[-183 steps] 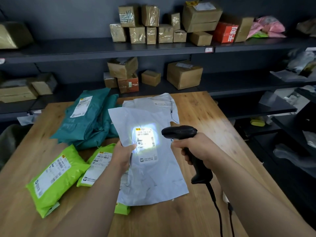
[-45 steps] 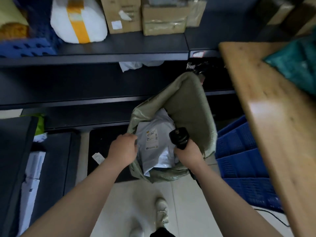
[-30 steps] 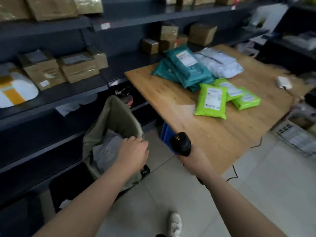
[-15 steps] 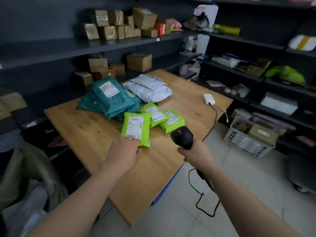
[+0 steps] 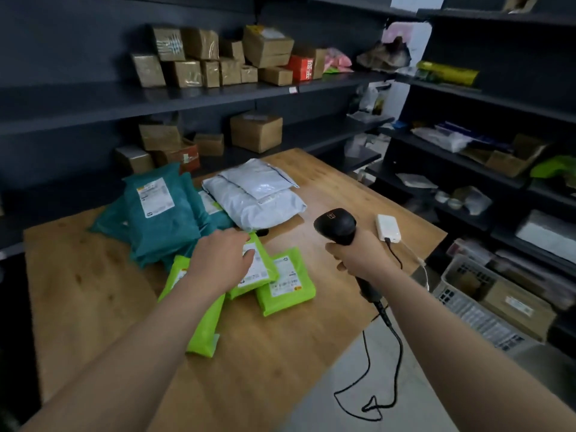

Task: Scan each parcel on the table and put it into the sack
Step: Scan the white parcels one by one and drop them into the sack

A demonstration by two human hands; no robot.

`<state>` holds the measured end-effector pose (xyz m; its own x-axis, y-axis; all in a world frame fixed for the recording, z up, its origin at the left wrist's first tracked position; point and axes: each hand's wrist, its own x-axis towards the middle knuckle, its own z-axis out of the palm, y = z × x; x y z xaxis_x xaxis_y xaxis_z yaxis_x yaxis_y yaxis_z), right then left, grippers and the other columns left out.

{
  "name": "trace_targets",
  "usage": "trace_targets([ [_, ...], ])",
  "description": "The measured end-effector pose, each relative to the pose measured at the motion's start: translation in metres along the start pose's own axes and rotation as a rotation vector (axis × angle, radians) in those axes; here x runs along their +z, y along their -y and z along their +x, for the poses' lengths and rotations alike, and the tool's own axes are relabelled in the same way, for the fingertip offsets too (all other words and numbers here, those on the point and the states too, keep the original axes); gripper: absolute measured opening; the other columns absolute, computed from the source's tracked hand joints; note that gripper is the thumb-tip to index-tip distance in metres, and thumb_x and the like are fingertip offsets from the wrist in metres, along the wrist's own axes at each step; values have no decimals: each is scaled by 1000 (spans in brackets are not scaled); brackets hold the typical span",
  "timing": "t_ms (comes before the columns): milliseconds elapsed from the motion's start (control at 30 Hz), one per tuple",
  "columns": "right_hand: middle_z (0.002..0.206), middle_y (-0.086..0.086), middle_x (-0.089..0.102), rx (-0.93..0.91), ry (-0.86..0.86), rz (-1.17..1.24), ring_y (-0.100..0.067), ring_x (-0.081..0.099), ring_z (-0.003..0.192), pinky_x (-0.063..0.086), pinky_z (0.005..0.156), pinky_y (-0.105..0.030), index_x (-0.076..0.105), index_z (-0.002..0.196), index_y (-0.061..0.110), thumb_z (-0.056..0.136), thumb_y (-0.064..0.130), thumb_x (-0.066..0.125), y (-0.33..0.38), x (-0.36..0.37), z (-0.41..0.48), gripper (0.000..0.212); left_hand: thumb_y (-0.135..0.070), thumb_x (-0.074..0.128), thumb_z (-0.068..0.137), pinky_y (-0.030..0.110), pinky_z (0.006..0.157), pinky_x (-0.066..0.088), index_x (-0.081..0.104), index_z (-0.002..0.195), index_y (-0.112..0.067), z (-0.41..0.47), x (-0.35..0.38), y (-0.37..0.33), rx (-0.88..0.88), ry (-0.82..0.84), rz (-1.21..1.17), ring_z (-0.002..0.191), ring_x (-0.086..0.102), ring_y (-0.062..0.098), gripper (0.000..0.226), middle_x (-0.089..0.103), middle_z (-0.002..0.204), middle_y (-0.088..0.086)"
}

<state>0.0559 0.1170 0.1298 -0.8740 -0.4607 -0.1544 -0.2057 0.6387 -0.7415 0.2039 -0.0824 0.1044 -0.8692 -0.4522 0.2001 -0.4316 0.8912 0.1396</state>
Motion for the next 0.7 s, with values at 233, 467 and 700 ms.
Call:
trace_targets([
  [233, 80, -19, 67, 4, 33, 61, -21, 64, 60, 45, 55, -30, 62, 99, -5, 85, 21, 65, 16, -13, 141, 30, -34, 51, 93, 38, 78, 51, 62, 113, -15, 129, 30, 8, -174, 42, -120, 104, 59, 30, 30, 64, 110, 8],
  [467, 84, -15, 71, 11, 111, 96, -11, 65, 52, 48, 53, -26, 63, 90, 5, 82, 24, 66, 19, 5, 256, 20, -33, 54, 95, 38, 91, 47, 48, 136, -11, 228, 83, 21, -379, 100, -286, 116, 55, 30, 47, 59, 127, 14],
  [700, 76, -7, 70, -43, 282, 147, -5, 65, 47, 48, 47, -24, 64, 85, 12, 83, 24, 67, 10, 22, 347, 12, -33, 61, 92, 33, 101, 39, 32, 148, -12, 298, 151, 29, -670, 135, -494, 126, 46, 32, 66, 48, 139, 18],
])
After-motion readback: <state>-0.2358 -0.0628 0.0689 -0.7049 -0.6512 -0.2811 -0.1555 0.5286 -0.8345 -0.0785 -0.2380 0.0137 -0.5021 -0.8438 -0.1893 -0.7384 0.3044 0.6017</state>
